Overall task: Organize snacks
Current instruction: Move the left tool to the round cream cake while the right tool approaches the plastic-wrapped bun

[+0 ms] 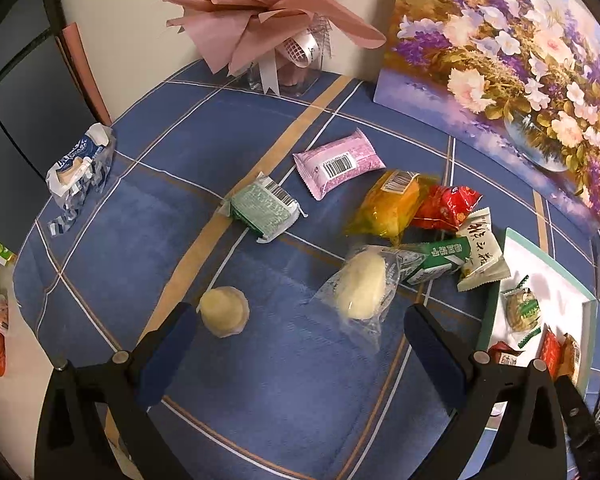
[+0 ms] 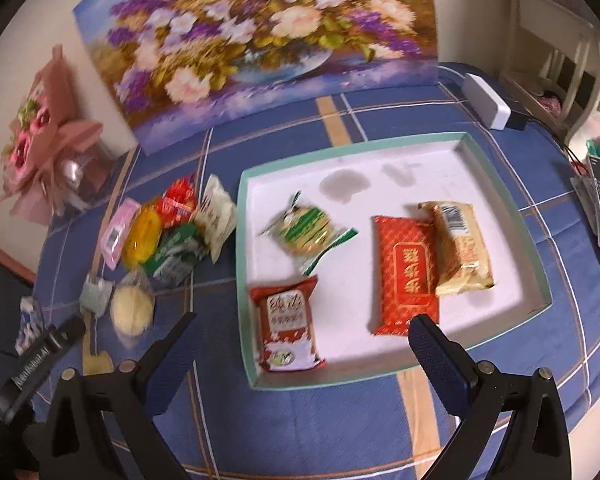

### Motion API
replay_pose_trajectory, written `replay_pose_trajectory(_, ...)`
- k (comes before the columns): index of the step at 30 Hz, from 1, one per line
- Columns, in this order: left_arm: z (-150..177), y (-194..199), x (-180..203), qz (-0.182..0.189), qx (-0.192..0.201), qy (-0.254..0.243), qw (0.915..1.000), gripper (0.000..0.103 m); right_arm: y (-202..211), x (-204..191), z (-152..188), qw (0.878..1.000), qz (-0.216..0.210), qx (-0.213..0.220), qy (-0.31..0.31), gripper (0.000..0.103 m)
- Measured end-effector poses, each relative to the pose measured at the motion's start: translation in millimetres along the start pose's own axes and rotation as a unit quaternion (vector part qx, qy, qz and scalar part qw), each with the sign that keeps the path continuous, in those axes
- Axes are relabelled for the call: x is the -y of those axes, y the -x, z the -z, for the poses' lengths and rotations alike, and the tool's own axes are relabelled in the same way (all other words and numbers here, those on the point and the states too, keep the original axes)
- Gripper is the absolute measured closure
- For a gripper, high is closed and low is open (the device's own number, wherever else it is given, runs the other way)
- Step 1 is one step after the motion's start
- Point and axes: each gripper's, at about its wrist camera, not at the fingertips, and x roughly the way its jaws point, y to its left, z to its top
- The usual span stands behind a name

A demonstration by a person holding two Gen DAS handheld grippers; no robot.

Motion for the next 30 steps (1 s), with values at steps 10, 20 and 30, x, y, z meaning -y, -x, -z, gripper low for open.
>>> replay_pose_trajectory(10, -10.0, -12.6, -33.8, 0.009, -0.020, 0.031, 0.9993, 0.000, -24.9, -25.4, 4.1, 0.999, -0.033, -0.033, 0.020, 0.000)
replay_pose_trajectory(20, -9.3, -37.1, -103.9, 0.003, -0.051, 0.124, 0.9910, 0.000, -38.7, -89.2, 15.5, 0.992, -0.099, -0.055, 0.059, 0.000)
replay_pose_trajectory(30, -2.8, -66.1, -120.1, 0.032, -0.090, 0.159, 0.9826, 0.000, -70.9, -122.7, 16.6, 0.983, -0.156, -0.088, 0.030, 0.000)
